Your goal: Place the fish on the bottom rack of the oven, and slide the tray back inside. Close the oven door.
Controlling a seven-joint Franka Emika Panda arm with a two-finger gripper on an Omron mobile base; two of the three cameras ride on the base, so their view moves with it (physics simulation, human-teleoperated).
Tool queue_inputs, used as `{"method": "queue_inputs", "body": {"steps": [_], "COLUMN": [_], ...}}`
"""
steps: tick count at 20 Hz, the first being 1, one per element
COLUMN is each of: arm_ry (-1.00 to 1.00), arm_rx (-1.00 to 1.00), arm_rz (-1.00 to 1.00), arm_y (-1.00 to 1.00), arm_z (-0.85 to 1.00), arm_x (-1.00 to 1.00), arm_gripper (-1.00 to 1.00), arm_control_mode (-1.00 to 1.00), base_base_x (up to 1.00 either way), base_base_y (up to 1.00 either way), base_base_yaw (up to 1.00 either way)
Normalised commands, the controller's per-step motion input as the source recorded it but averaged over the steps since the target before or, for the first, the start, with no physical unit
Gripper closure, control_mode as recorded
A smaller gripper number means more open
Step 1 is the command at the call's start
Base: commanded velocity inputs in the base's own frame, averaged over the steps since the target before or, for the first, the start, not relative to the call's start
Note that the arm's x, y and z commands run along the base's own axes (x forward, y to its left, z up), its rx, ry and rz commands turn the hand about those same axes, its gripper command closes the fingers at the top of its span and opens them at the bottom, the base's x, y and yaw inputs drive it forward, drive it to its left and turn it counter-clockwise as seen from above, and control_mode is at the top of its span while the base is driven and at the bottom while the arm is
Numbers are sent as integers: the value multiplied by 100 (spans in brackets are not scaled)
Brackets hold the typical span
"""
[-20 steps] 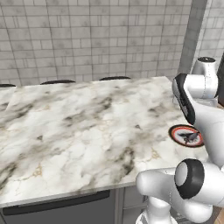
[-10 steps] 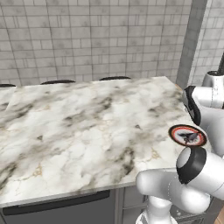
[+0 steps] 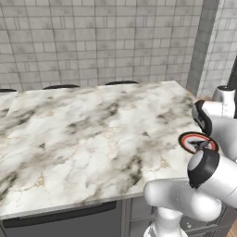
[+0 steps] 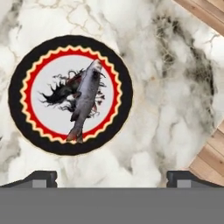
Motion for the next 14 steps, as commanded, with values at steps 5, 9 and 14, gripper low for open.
{"method": "queue_inputs", "body": {"steps": [5,9,14], "arm_ry": [1,0,0], "arm_rx": [0,0,0], "arm_rz": [-3,-6,-4], "arm_y": [0,0,0], "arm_z": [-44,-38,-26], "arm_x": [13,20,28], "arm_gripper": [-100,-100,-100], "arm_control_mode": [-100,-100,-100], "base_base_x": [0,0,0], "base_base_y": [0,0,0], "base_base_yaw": [0,0,0]}}
